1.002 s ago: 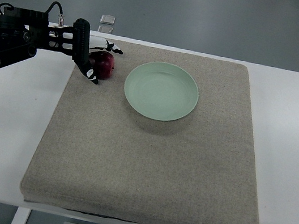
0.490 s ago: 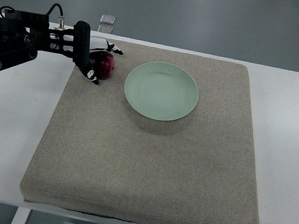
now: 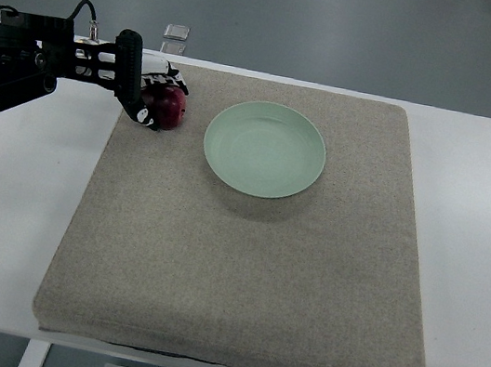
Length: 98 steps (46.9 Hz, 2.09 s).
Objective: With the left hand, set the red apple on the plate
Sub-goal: 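Carry the apple with the left hand onto the green plate, then open the left hand and lift it off the apple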
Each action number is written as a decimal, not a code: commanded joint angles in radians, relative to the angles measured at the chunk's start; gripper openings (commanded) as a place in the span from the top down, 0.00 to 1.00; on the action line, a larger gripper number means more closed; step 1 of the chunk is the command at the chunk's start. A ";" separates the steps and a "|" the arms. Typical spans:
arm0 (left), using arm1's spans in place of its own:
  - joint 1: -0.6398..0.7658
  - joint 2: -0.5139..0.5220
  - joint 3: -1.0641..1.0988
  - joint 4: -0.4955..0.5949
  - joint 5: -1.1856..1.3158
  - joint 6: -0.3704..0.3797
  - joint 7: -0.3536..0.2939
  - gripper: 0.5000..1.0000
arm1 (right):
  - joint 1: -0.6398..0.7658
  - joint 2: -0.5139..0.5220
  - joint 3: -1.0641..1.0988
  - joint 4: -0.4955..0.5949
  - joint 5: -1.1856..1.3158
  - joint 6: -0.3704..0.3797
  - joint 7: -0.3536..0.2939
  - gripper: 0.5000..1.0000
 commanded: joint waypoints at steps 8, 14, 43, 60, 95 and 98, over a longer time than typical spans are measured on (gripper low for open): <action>-0.002 -0.001 -0.001 0.001 0.003 0.000 0.000 1.00 | 0.000 0.000 0.000 0.000 0.000 0.000 0.000 0.14; -0.011 -0.003 -0.003 0.001 0.003 0.000 0.000 1.00 | 0.000 0.000 0.000 0.000 0.000 0.000 0.000 0.14; -0.074 -0.106 -0.064 -0.048 -0.019 0.067 0.000 1.00 | 0.000 0.000 0.000 0.000 0.000 0.000 0.000 0.14; -0.059 -0.195 -0.064 -0.052 -0.019 0.096 0.000 0.98 | 0.000 0.000 0.000 0.000 0.000 0.000 0.000 0.14; -0.001 -0.247 -0.064 -0.041 -0.019 0.126 0.000 0.24 | 0.000 0.000 0.000 0.000 0.000 0.000 0.000 0.14; -0.001 -0.247 -0.064 -0.041 -0.019 0.129 0.000 0.23 | 0.000 0.000 0.000 0.000 0.000 0.000 0.000 0.14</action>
